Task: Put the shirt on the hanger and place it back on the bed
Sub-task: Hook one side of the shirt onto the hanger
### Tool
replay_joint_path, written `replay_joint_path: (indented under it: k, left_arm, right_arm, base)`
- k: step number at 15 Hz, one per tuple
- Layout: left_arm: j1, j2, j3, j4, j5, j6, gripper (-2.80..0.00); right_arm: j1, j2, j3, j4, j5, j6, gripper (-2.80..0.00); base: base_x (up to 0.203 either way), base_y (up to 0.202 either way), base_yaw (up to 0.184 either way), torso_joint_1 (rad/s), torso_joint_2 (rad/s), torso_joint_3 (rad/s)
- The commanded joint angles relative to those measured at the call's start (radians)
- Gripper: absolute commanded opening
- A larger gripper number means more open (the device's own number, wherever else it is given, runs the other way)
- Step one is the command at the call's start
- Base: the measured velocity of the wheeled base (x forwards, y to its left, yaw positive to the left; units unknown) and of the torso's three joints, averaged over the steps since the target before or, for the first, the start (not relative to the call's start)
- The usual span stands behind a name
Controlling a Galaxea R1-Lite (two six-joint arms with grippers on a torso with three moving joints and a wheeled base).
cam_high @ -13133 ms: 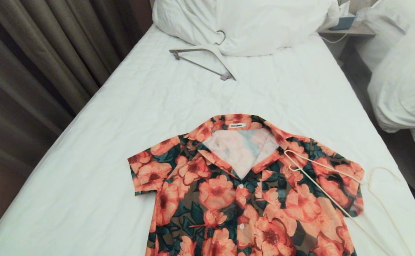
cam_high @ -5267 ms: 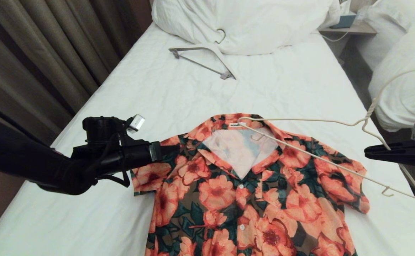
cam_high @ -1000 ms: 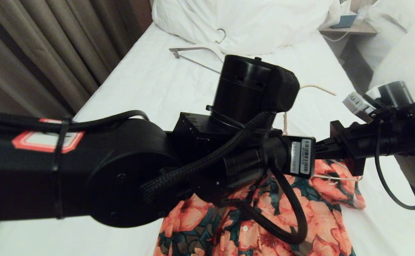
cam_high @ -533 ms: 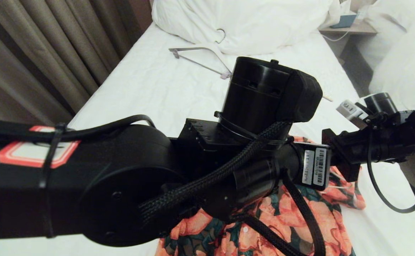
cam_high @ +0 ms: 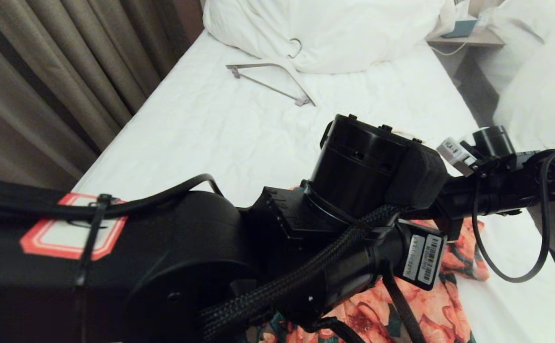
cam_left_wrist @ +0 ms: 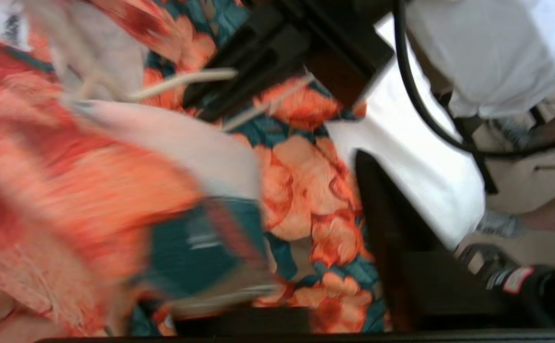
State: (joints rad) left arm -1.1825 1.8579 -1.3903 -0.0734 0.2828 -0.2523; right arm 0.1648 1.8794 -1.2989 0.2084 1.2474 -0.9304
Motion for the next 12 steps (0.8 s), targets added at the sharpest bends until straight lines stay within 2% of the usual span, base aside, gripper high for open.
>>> replay_joint_path:
  k: [1, 4, 10, 12]
  left_arm:
    - [-0.005, 0.001, 0.017, 0.003, 0.001, 0.003, 0.00]
    - [-0.038, -0.014, 0.067, 0.023, -0.006, 0.060, 0.00]
    - [-0.066, -0.069, 0.127, 0.027, -0.004, 0.065, 0.00]
    - [-0.066, -0.088, 0.172, 0.027, -0.005, 0.092, 0.00]
  right_arm:
    - [0.003, 0.011, -0.004, 0.000, 0.007, -0.005, -2.80]
    - [0.004, 0.020, -0.022, -0.004, 0.032, -0.005, -2.80]
    - [0.006, 0.017, -0.018, -0.004, 0.060, -0.005, -2.80]
    - [0.006, 0.018, -0.019, -0.004, 0.060, -0.005, -2.80]
  base:
    - [0.000, 0.000, 0.000, 0.000, 0.00, 0.000]
    - [0.000, 0.000, 0.000, 0.000, 0.00, 0.000]
    - [0.000, 0.000, 0.000, 0.000, 0.00, 0.000]
    - [0.000, 0.000, 0.000, 0.000, 0.00, 0.000]
